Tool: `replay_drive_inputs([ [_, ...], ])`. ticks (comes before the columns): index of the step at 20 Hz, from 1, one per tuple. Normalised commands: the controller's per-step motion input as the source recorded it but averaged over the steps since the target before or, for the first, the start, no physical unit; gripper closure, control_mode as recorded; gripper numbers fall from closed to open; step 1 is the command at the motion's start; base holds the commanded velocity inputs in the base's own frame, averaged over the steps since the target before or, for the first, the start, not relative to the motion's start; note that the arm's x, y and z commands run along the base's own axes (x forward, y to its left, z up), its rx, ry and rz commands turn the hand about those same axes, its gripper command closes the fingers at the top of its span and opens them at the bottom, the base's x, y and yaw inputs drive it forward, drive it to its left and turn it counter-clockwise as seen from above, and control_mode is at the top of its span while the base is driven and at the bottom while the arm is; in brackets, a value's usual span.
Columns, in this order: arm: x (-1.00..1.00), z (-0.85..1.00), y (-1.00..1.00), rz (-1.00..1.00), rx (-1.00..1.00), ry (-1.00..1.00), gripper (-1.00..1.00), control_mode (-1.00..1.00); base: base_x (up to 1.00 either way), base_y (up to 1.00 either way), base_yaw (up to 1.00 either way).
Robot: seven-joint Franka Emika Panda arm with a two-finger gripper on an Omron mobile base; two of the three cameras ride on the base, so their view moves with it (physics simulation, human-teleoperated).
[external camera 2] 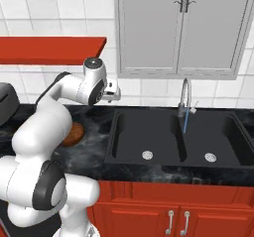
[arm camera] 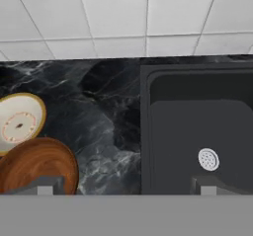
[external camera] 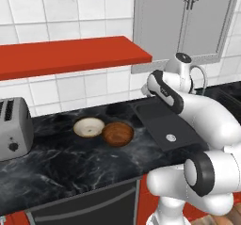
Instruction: Rinse each bowl for a few seconds and place them down in the sink or on the counter.
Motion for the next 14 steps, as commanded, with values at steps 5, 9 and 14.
replay_drive_inputs([
  [5,0.0,0.0,0.0,0.0,0.0,0.0,-1.0,1.0,0.4,0.2,0.07],
  [9,0.0,0.0,0.0,0.0,0.0,0.0,-1.0,1.0,0.37,0.0,0.17],
  [14,0.0,0.0,0.0,0.0,0.0,0.0,-1.0,1.0,0.12,-0.23,0.21],
])
